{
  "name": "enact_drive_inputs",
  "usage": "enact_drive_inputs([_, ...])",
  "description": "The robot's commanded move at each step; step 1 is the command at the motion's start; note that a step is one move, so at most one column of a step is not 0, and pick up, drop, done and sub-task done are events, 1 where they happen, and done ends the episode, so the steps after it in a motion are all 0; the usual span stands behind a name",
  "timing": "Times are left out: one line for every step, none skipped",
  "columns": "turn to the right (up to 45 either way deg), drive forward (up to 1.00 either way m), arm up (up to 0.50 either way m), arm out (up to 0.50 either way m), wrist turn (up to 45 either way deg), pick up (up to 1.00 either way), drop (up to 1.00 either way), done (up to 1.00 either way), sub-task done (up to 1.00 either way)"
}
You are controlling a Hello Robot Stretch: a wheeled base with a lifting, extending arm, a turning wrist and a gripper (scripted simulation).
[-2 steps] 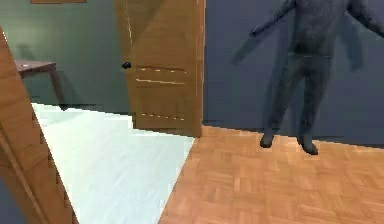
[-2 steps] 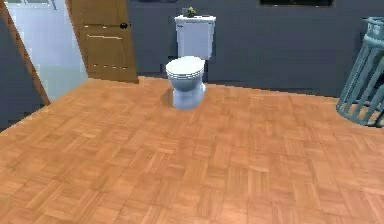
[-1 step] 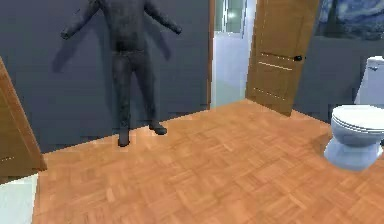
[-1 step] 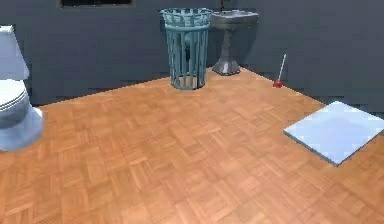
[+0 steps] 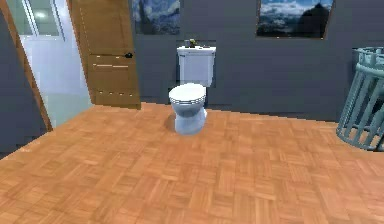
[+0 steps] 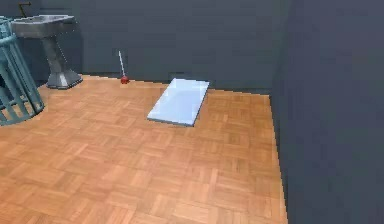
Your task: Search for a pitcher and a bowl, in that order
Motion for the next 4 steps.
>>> enact_drive_inputs([12.0, 0.0, 0.0, 0.0, 0.0, 0.0, 0.0, 0.0, 0.0])
enact_drive_inputs([0.0, 0.05, 0.0, 0.0, 0.0, 0.0, 0.0, 0.0, 0.0])
enact_drive_inputs([-45.0, 0.0, 0.0, 0.0, 0.0, 0.0, 0.0, 0.0, 0.0])
enact_drive_inputs([-39.0, 0.0, 0.0, 0.0, 0.0, 0.0, 0.0, 0.0, 0.0])
